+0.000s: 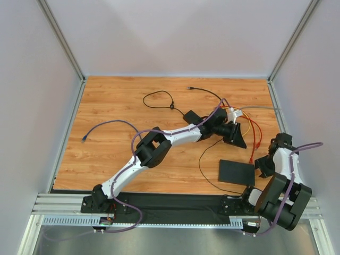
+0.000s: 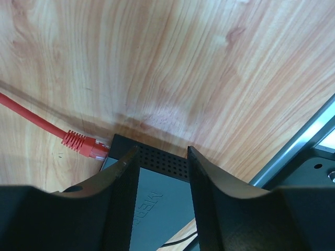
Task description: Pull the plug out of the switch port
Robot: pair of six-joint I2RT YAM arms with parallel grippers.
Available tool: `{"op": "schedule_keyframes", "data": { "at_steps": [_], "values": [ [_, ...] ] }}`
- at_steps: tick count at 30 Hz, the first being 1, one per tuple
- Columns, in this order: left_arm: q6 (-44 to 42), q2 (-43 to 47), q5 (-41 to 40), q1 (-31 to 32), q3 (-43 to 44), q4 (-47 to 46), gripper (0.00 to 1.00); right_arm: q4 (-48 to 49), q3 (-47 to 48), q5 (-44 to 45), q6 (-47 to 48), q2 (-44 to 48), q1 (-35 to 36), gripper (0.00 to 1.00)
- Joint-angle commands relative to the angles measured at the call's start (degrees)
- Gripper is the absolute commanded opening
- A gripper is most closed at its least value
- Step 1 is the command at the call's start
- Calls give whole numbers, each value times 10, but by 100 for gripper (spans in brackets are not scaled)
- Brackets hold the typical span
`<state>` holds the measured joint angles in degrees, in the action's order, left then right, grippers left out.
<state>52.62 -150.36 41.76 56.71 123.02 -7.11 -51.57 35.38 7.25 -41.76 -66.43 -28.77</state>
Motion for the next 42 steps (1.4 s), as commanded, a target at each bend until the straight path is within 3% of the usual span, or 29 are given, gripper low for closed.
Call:
{"op": "schedule_keyframes", "data": {
  "at_steps": [1,11,30,42],
  "values": [
    [4,-12,-10,14,35,13,34,10,4,-14,8,3,17,43],
    [5,-39,-38,23,60,57,35,22,14,-17,12,-19,72,44],
    [34,-79,6,31,72,43,34,-32,22,-20,-3,100,72,42],
    [42,-80,25,32,67,42,34,-7,-4,-29,-5,48,100,39]
  ]
}}
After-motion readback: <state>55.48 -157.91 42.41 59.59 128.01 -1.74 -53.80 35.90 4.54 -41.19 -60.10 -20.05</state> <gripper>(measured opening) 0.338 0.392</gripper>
